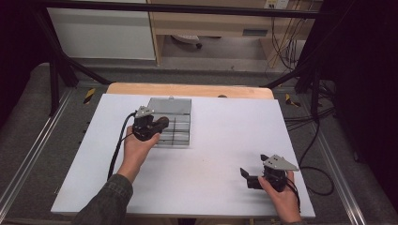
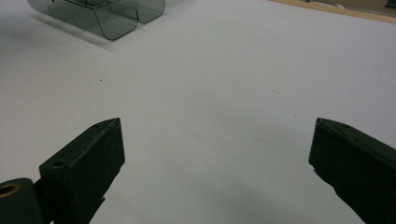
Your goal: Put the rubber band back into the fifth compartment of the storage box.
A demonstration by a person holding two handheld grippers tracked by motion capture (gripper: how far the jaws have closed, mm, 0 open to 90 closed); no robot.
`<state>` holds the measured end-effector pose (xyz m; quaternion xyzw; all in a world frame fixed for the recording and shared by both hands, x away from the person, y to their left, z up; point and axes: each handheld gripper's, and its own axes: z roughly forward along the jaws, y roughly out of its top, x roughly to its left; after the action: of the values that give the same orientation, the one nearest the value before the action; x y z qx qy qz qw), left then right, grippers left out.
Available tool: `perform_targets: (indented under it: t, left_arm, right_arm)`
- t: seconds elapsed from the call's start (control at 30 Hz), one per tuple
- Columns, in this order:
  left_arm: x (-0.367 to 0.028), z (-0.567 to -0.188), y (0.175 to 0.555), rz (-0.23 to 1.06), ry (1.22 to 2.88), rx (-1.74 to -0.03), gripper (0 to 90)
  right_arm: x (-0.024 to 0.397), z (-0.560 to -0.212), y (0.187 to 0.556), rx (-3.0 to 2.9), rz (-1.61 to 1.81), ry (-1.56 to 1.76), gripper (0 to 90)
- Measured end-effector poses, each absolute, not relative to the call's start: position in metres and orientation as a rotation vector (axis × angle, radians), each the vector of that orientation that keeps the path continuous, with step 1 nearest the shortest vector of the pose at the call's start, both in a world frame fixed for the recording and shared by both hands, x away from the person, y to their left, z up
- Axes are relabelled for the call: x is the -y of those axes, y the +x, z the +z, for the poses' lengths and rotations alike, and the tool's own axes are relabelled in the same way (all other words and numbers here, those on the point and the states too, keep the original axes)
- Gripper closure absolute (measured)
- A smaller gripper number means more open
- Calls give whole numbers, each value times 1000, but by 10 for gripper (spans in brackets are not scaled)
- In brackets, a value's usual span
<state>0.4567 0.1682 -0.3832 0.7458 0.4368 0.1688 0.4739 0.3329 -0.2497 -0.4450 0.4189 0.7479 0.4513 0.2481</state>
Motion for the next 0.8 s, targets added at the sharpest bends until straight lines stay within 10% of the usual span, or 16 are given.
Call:
perform_targets:
  t: [0.8]
  left_arm:
    - [-164,-398,456,375,1850,-1091,862]
  right_arm:
    - [251,-445,333,-2045,1236,1158,39]
